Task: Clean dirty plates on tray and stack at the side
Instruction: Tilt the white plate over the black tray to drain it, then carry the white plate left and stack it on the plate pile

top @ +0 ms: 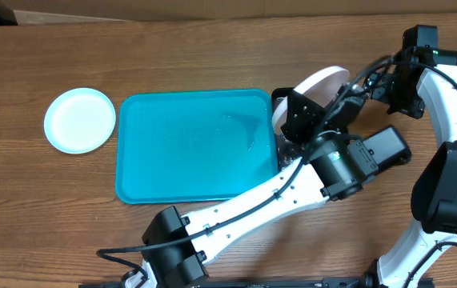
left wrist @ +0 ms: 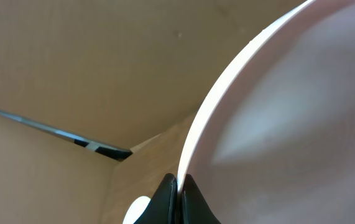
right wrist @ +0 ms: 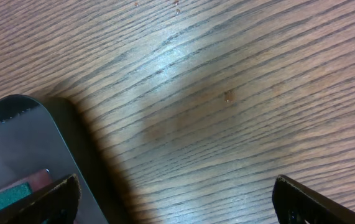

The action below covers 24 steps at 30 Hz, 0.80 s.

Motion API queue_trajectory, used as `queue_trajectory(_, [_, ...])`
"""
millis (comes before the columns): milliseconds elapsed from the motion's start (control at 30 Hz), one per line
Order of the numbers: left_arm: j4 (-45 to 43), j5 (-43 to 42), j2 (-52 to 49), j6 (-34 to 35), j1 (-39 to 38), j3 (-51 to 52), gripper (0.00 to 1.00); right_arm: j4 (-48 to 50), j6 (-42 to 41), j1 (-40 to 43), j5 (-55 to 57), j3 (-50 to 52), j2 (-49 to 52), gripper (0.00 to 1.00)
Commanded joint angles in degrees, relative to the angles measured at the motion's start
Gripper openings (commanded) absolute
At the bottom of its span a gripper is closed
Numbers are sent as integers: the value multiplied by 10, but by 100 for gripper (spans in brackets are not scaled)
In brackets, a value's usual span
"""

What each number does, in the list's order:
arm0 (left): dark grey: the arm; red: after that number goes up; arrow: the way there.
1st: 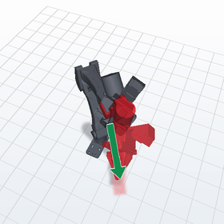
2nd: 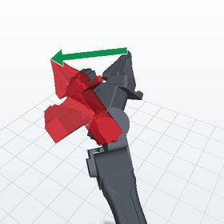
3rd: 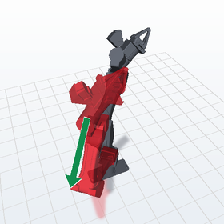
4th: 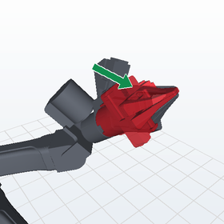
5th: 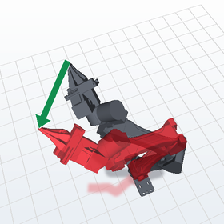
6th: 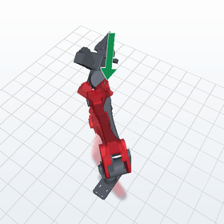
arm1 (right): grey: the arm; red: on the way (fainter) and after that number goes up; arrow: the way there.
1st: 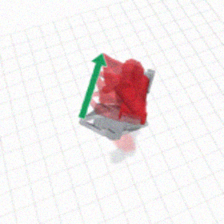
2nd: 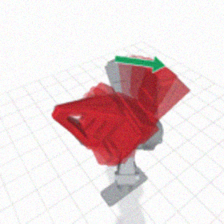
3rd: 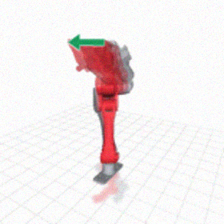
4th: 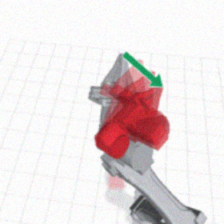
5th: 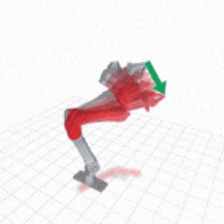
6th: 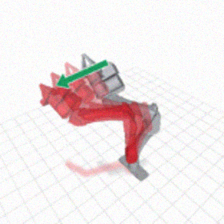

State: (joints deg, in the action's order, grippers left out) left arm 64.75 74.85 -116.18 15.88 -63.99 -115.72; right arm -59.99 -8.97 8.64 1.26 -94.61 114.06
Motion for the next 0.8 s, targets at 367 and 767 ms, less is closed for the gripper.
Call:
queue_trajectory(367, [15, -442, 0, 49, 190, -14, 4, 3, -2, 2, -5, -5, -5, 100])
queue_trajectory(767, [70, -834, 0, 28, 517, -13, 4, 3, -2, 2, -5, -5, -5, 100])
